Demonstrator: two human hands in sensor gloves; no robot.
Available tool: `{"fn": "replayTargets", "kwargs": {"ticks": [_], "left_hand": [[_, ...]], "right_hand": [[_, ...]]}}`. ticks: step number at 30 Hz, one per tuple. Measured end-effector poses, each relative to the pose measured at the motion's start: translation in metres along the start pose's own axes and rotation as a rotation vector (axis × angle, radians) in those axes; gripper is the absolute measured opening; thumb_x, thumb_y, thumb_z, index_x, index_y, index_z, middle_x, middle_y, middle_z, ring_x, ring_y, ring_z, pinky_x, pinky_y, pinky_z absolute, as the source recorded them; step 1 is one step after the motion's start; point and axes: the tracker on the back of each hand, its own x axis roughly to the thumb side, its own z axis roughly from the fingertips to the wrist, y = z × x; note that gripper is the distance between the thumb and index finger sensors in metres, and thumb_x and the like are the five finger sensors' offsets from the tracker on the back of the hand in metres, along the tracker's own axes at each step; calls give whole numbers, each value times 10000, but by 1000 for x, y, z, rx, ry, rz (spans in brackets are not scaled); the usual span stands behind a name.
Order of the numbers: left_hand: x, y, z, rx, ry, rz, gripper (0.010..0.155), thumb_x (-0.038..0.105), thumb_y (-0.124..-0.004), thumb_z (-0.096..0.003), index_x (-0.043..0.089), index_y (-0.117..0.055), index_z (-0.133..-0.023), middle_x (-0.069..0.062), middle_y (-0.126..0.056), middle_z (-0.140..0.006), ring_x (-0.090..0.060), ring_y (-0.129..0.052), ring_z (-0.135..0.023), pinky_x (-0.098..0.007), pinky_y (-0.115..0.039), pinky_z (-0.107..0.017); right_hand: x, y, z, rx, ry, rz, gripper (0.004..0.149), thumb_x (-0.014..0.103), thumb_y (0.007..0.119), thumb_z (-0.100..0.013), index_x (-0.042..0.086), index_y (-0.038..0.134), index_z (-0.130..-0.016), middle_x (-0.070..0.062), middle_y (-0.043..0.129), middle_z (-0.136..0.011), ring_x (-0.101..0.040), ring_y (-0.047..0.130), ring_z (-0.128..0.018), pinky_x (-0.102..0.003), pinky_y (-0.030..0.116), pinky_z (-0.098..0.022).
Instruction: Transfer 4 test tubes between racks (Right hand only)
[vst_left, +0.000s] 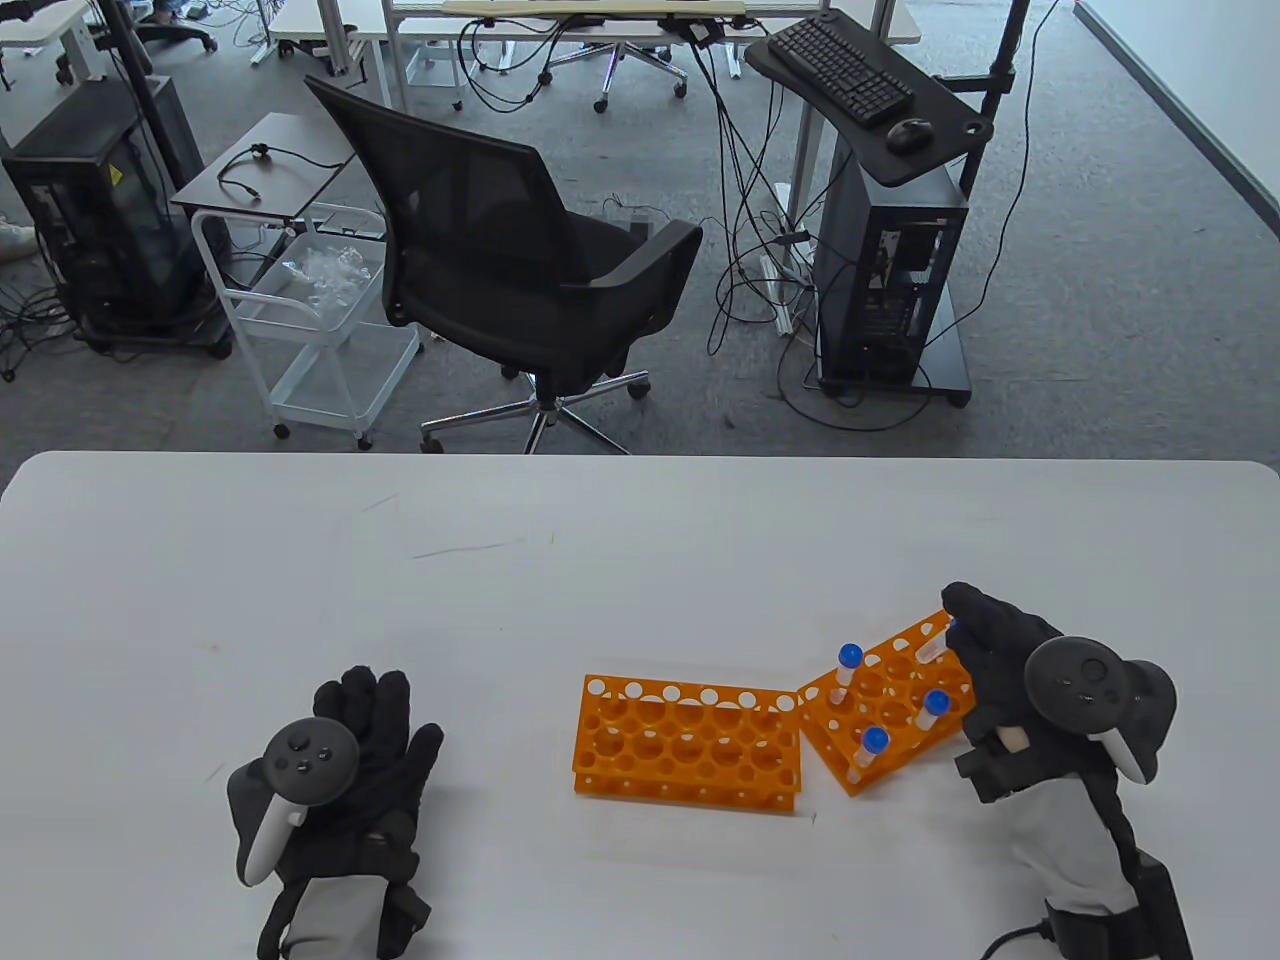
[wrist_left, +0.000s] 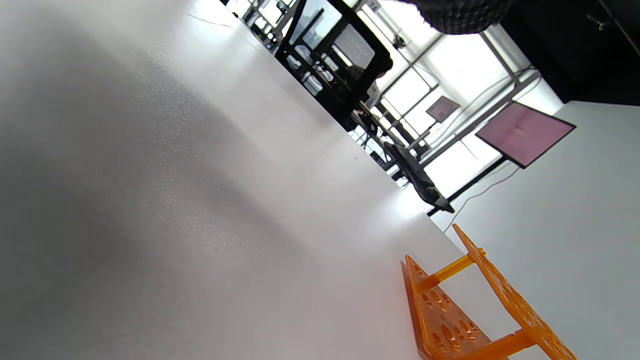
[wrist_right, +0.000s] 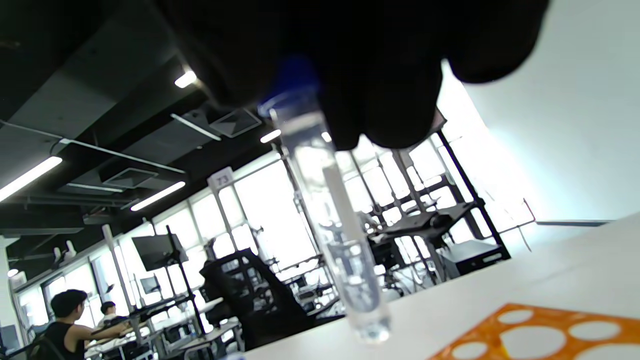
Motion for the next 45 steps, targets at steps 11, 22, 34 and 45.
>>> {"fn": "replayTargets", "kwargs": {"ticks": [11,22,34,45], "left_hand": [[-1,0,0,-2,4,3,697,617,-529,-585,448,-137,-1135,186,76,-1164,-66,225,-1041,-404,160,-749],[-1,-1,0,-10,-1,1,696,616,-529,-585,443,-139,-1136,182,76,-1164,-65,223,-1042,-405,158,-749],[0,-2,0,-9,-12,0,696,615,-528,-586,443,-137,-1135,182,77,-1164,-67,224,-1041,-404,159,-749],[-2,-1,0,-5,-13,15,697,615,-529,-586,444,-136,-1135,181,77,-1164,-70,226,-1040,-404,160,-748]], "right_hand": [[45,-8,-3,-16,-71,-73,470,236,801,-467,109,793,-919,-180,912,-852,-437,883,-721,-633,666,-557],[94,2,-9,24,-149,-73,468,232,795,-469,107,794,-920,-182,912,-854,-438,883,-723,-634,664,-559],[144,32,-14,93,-231,-80,468,230,794,-469,107,795,-921,-180,913,-856,-437,884,-725,-634,665,-560],[177,74,-6,177,-274,-119,466,232,799,-466,109,800,-915,-169,923,-855,-432,886,-733,-628,670,-560]]}}
